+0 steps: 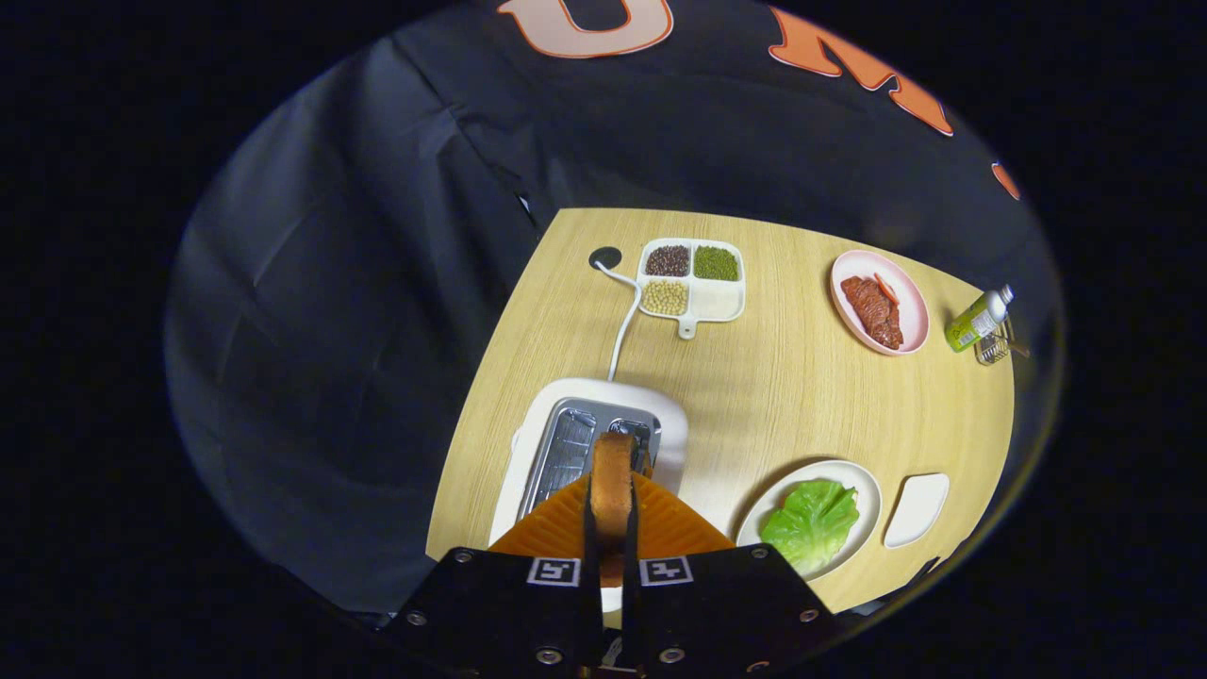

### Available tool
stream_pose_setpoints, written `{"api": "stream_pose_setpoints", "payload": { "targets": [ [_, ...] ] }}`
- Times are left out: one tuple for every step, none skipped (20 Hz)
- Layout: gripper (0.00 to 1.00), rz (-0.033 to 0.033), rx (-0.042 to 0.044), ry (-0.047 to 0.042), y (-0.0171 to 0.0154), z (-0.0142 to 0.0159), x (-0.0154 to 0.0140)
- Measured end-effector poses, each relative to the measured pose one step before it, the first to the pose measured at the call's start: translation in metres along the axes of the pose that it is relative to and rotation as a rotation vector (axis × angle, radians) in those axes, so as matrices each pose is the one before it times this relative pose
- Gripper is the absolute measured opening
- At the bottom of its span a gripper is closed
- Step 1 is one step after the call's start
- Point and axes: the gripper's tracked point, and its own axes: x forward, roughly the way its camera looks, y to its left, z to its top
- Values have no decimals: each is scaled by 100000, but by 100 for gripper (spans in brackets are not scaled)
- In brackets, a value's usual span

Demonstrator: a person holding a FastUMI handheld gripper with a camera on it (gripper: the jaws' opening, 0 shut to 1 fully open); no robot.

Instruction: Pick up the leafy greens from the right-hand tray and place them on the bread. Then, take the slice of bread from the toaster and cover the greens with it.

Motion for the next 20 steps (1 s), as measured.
{"api": "stream_pose_setpoints", "payload": {
  "targets": [
    [9, 1287, 781, -1037, 20, 297, -728],
    [9, 383, 1008, -1459, -296, 309, -789],
    [8, 1076, 544, -1168, -334, 443, -807],
    [8, 1061, 830, -1140, -228, 366, -754],
    [8, 1216, 674, -1292, -139, 334, -799],
    [8, 1342, 906, -1573, -320, 312, -829],
    [8, 1057, 401, -1142, -347, 215, -916],
    [8, 587, 458, -1421, -637, 293, -870],
    [8, -356, 317, -836, -789, 119, -656],
    [8, -402, 359, -960, -891, -59, -514],
    [8, -532, 190, -425, -981, -233, -443],
    [8, -396, 639, -460, -969, -279, -426],
    [8, -287, 792, -400, -941, -288, -262],
    [9, -250, 589, 366, -1017, -387, -312],
    [8, -171, 1134, -79, -1010, -334, -79],
    [9, -243, 1363, 135, -1017, -439, -124],
    [9, 245, 1314, 573, -906, -470, -47],
    [9, -35, 1418, 223, -1059, -460, 154],
    [9, 68, 1077, 483, -1011, -437, 122],
    [9, -52, 792, 436, -879, -500, 180]
  ]
}}
